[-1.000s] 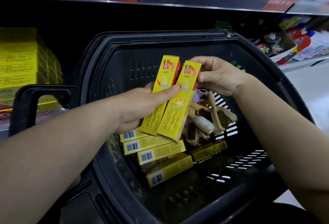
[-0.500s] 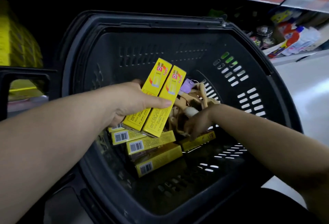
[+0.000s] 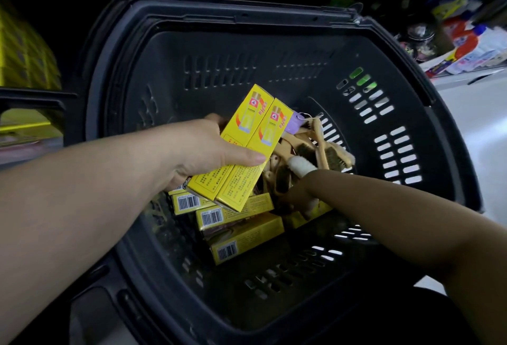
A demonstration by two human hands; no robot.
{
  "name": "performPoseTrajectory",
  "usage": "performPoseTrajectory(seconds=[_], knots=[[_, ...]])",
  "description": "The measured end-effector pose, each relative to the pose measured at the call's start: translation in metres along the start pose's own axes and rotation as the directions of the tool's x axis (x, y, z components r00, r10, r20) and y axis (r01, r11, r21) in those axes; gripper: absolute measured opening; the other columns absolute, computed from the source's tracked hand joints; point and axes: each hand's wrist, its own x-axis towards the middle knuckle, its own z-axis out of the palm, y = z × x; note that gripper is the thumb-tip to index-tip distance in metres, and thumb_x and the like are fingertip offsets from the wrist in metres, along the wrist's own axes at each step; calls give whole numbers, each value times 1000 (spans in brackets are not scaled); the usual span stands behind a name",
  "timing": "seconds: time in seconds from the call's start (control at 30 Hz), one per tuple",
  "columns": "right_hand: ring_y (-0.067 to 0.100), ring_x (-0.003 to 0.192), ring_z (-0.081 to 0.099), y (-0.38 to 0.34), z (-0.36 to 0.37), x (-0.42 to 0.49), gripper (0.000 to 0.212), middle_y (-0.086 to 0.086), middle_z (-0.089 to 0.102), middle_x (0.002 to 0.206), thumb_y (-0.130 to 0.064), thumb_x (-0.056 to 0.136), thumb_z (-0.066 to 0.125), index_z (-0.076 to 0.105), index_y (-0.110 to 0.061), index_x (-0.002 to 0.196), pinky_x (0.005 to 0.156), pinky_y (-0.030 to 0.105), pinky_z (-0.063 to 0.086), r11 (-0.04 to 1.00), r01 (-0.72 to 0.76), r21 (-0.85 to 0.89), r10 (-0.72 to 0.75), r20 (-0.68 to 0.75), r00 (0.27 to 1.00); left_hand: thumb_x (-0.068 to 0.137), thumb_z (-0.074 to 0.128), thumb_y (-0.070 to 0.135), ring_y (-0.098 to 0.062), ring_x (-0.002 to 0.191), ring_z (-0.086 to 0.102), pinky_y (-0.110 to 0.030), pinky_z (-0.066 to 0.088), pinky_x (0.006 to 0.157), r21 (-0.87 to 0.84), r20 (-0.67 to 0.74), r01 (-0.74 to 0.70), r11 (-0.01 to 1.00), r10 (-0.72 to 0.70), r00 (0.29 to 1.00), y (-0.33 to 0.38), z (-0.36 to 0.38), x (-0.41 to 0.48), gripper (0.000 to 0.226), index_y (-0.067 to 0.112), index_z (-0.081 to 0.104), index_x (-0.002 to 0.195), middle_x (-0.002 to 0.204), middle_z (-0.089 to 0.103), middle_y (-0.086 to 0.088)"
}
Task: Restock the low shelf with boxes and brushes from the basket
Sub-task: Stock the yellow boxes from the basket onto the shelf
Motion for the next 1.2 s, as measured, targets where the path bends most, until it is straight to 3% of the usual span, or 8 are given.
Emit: performPoseTrajectory(seconds=[0.2, 0.37, 0.47, 0.6, 0.73, 0.83, 1.0, 1.2], knots=[[29, 133, 34, -3, 4, 3, 62, 9, 34, 147, -16, 92, 59, 27, -14, 145, 106, 35, 33, 987, -113, 116, 116, -20, 993, 49, 81, 29, -28, 86, 70, -50, 56, 80, 19, -12, -18, 1000, 18, 1000, 0, 1, -1, 87, 18, 44, 126, 98, 71, -10], [11, 98, 49, 17, -22, -63, 66, -9, 55, 114, -42, 69, 78, 52, -25, 128, 74, 19, 43, 894, 69, 443, 82, -313, 946, 59, 83, 28, -26, 86, 70, -42, 56, 81, 0, -27, -20, 1000, 20, 999, -2, -3, 1, 69, 14, 52, 119, 99, 72, -8], [10, 95, 60, 28, -29, -113, 57, -12, 64, 105, -44, 69, 78, 60, -20, 117, 73, 15, 48, 664, 327, 672, 131, -535, 835, 62, 80, 26, -26, 85, 71, -39, 58, 74, -99, -26, -32, 995, 29, 999, -1, -5, -1, 59, 13, 59, 115, 98, 73, -9], [19, 96, 67, 19, -30, -157, 38, 5, 70, 102, -20, 78, 64, 58, -9, 114, 87, 33, 54, 100, 756, 647, 136, -762, 633, 43, 77, 41, -30, 102, 65, -48, 48, 95, -165, -46, -85, 983, 79, 996, 6, -5, -11, 82, 15, 60, 119, 109, 70, -9], [27, 95, 61, -3, -47, -176, 41, 13, 68, 107, -42, 84, 56, 54, -21, 119, 81, 44, 53, -89, 860, 502, 366, -787, 497, 48, 75, 43, -26, 105, 64, -48, 44, 101, -235, 4, -149, 961, 155, 988, 10, -8, -24, 72, 18, 65, 114, 106, 72, -5], [32, 103, 61, -20, -59, -189, 36, 20, 59, 126, -43, 93, 41, 56, -23, 119, 90, 47, 49, -120, 891, 439, 432, -784, 444, 43, 78, 51, -31, 114, 58, -50, 39, 104, -252, 24, -161, 954, 173, 985, 8, -17, -40, 78, 20, 67, 114, 116, 68, -7], [19, 90, 66, -48, -82, -208, 31, 9, 66, 106, -40, 96, 40, 61, -22, 110, 73, 34, 56, -95, 922, 376, 423, -823, 379, 53, 74, 45, -24, 82, 73, -33, 59, 68, -293, 65, -190, 937, 218, 974, -4, -47, -79, 46, 19, 77, 90, 95, 75, -11], [14, 70, 64, -94, -132, -230, 37, -1, 69, 74, -56, 70, 62, 62, -22, 83, 73, 35, 50, 24, 930, 368, 424, -846, 324, 63, 74, 50, -24, 84, 72, -29, 56, 59, -245, -203, -314, 917, 268, 942, -39, -115, -115, 55, 16, 71, 106, 98, 74, -9]])
